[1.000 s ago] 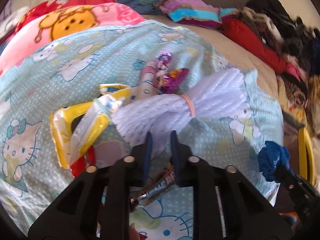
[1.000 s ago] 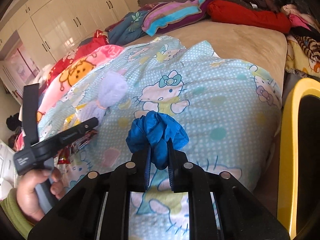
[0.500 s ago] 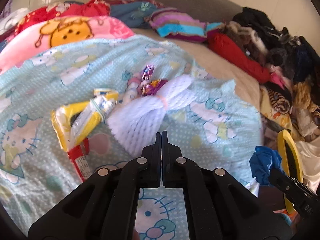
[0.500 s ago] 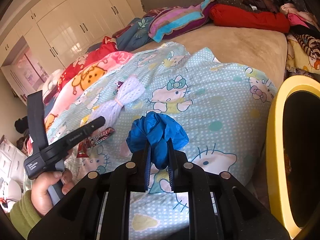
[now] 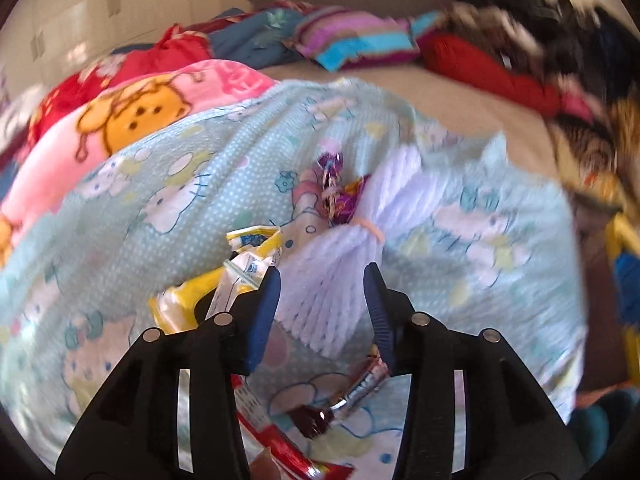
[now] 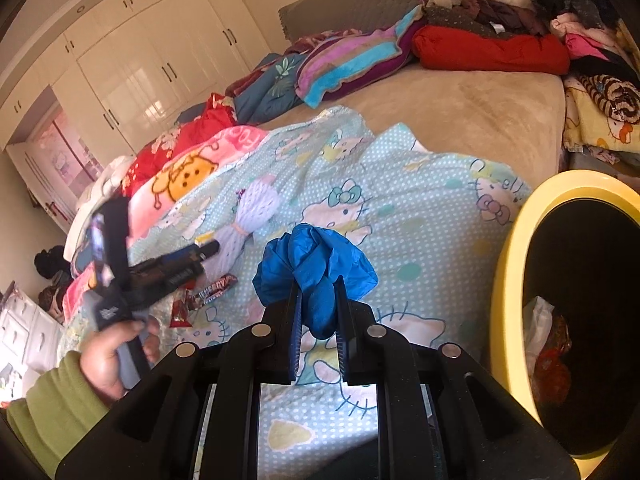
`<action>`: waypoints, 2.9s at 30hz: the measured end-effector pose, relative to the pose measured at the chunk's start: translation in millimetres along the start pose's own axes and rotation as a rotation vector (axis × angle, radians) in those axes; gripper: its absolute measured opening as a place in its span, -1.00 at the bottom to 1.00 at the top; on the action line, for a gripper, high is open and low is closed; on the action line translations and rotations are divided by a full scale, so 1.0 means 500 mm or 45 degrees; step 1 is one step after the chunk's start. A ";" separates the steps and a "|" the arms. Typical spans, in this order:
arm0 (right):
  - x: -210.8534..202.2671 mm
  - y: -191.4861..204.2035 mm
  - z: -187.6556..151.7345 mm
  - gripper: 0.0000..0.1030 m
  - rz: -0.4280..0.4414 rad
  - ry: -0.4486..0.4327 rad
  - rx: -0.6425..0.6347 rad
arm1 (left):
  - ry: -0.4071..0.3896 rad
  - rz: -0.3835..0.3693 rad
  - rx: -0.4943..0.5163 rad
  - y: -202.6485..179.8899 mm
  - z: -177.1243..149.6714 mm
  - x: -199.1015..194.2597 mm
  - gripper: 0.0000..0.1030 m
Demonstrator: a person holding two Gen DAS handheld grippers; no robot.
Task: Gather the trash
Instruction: 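Grasp the white mesh bag with the left gripper while the right grasps the blue glove, then carry the mesh bag and blue glove over the yellow bin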
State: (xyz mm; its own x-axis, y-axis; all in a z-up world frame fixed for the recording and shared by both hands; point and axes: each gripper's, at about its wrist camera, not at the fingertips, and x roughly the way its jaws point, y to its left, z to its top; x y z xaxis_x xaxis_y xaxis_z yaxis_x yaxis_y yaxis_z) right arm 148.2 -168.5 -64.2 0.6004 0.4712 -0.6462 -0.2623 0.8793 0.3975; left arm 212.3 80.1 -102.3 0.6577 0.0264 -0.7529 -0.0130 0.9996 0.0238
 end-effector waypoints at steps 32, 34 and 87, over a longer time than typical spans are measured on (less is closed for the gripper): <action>-0.114 -0.067 0.037 -0.73 -0.028 -0.153 0.137 | 0.181 -0.103 0.118 -0.068 -0.016 0.047 -0.35; -0.119 -0.072 0.039 -0.73 -0.029 -0.160 0.144 | 0.180 -0.064 0.128 -0.072 -0.013 0.053 -0.49; -0.249 -0.435 0.002 -0.69 -0.437 -0.183 0.464 | 0.012 -0.810 0.295 -0.553 -0.015 -0.179 -1.00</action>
State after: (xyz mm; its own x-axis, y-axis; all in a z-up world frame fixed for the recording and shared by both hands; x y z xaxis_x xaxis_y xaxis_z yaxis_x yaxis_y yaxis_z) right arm 131.3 -418.8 -69.5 0.7099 0.1234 -0.6934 0.2323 0.8884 0.3960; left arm 151.2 -198.6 -46.5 0.4776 -0.5654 -0.6725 0.5367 0.7938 -0.2862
